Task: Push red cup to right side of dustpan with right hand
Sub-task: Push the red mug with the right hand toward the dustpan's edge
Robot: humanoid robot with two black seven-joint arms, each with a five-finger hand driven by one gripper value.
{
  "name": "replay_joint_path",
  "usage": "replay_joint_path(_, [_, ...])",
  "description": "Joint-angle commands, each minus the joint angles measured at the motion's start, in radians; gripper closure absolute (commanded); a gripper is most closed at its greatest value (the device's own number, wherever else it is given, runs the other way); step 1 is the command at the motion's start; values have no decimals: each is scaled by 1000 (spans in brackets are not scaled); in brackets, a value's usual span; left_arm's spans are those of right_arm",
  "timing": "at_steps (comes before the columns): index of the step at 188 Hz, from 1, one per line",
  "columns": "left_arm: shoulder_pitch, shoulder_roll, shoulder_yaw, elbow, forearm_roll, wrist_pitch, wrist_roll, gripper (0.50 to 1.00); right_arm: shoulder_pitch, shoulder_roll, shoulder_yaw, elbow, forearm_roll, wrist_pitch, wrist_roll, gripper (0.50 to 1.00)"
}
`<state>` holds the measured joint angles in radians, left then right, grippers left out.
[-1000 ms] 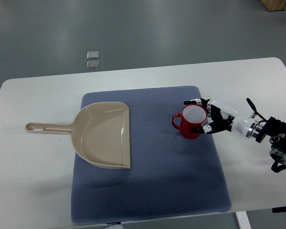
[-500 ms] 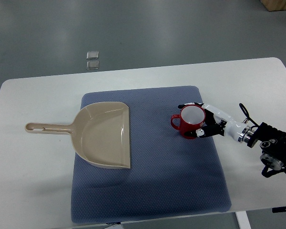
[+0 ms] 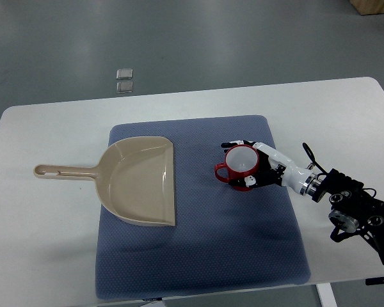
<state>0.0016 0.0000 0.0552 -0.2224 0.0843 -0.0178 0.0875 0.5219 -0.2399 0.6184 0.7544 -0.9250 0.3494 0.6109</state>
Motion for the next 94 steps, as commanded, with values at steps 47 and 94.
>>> replay_joint_path(47, [0, 0, 0, 0, 0, 1, 0, 500, 1, 48, 0, 3, 0, -13, 0, 589])
replay_joint_path(94, [1, 0, -3, 0, 0, 1, 0, 500, -10, 73, 0, 5, 2, -13, 0, 589])
